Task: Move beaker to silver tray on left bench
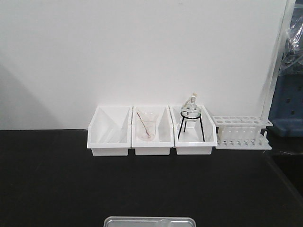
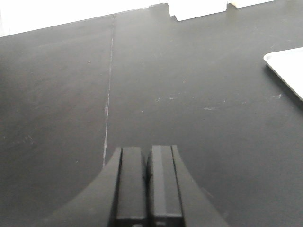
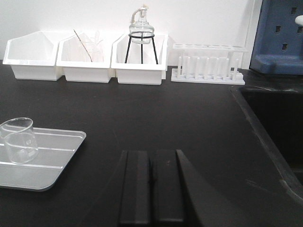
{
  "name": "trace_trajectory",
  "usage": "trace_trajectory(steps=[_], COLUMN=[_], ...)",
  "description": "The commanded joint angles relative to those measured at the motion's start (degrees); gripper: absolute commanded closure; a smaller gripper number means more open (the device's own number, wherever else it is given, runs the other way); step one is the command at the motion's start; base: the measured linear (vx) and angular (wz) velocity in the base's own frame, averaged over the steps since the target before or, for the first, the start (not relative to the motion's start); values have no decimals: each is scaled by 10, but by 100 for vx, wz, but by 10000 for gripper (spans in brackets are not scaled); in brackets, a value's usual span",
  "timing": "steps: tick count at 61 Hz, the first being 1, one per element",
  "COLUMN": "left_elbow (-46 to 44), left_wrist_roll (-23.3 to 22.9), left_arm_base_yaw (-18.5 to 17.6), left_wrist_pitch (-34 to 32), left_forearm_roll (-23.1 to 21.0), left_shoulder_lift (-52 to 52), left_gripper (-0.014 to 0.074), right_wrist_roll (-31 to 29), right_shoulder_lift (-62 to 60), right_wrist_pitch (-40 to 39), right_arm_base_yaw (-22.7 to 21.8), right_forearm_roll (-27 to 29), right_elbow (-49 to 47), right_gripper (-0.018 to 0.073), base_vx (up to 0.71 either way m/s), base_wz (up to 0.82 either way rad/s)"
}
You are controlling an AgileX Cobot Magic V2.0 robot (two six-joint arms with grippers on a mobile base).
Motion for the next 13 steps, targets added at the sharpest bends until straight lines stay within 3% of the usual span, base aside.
trace_trajectory(steps=[1,13], left_elbow=[11,11], left_wrist_roll=[-1,-1], left_arm_base_yaw=[-2,-2], left_wrist_pitch=[-47,-47], left_forearm_roll=[-1,-1], left_shoulder_lift=[-4,-4], left_gripper=[595,595], right_wrist_roll=[-6,-6], right_shoulder_lift=[-7,-7], right_wrist_pitch=[-45,-45], right_arm_base_yaw=[-4,-4], right_forearm_roll=[0,0], right_elbow=[3,3], right_gripper=[570,570], base_vx=[0,0], base_wz=[0,0])
